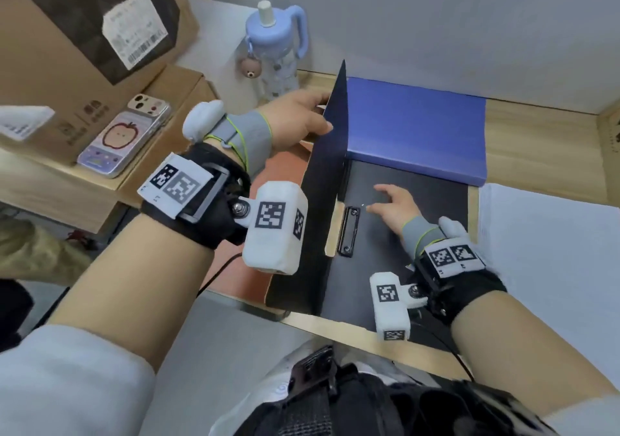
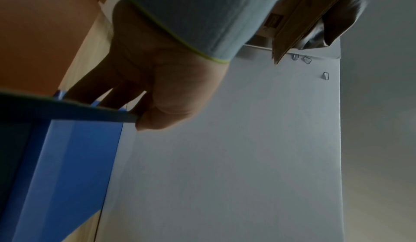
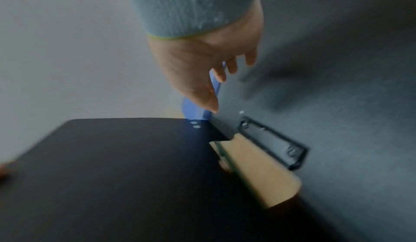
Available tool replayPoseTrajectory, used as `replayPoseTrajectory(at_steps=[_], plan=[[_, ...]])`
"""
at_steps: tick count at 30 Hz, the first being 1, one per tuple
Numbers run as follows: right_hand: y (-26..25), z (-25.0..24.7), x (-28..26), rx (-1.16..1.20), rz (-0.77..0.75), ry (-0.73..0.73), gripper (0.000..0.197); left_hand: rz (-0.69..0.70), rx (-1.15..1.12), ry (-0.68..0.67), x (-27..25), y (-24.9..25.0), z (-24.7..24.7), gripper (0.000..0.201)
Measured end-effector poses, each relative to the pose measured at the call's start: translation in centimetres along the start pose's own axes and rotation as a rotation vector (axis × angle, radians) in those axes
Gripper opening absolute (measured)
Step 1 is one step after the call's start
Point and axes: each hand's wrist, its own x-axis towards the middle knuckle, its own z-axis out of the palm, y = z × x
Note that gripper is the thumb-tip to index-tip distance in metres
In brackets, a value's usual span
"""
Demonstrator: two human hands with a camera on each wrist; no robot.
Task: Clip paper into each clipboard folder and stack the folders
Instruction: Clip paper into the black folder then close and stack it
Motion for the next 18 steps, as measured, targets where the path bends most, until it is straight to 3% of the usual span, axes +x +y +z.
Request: replayPoseTrajectory(at_steps=[3, 6, 11, 18], plan=[[2.1, 0.7, 0.4, -0.392, 0.081, -0.062, 0.088, -0.060, 0.040, 0.061, -0.2, -2.1, -3.2, 0.053], [3.9, 1.2, 0.0, -0.499, 0.138, -0.078, 0.107, -0.158, 0.144, 0.150, -0.1, -4.5, -5.8, 0.051], [4.8, 2.0, -0.2, -0.581, 0.126, -0.060, 0.115, -0.304, 0.530, 0.330, 1.0, -7.9, -7.2, 0.045], [5.0, 1.5, -0.2, -0.668, 0.100, -0.112, 0.115, -0.427, 0.568, 0.452, 3.0, -12.5, -6.6, 0.047]])
